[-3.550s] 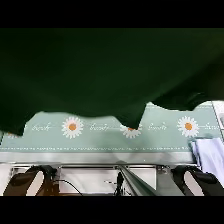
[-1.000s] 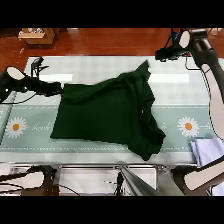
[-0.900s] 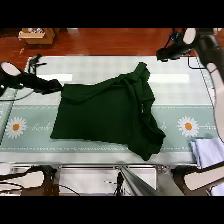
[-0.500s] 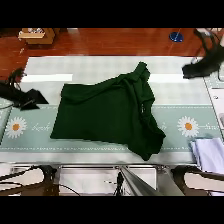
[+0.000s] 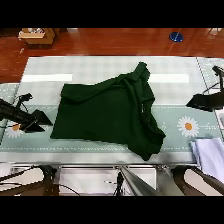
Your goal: Fold the shirts.
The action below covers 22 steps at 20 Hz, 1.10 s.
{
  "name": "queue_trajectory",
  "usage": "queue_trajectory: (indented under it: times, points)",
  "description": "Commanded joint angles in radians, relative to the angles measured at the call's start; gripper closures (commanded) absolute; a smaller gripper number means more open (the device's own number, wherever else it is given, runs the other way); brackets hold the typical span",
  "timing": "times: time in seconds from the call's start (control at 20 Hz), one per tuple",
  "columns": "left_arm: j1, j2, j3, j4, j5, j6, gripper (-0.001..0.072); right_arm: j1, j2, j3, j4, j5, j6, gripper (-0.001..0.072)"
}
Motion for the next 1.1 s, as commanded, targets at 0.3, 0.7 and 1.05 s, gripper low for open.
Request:
queue_trajectory:
  times: [0.3, 0.7, 1.05]
  points:
    - [-0.032, -0.039, -0.056, 0.031, 0.031, -0.06, 0.0043, -0.039, 0.064, -0.062, 0.081, -0.007, -0.029, 0.0269]
    - [-0.285, -0.142, -0.056, 0.03, 0.128, -0.11, 0.0676, -0.039, 0.064, -0.062, 0.075, 0.02, -0.028, 0.0267]
    - [-0.254, -0.122, -0.053, 0.031, 0.129, -0.092, 0.0678, -0.039, 0.064, -0.314, 0.151, 0.079, -0.15, 0.0175]
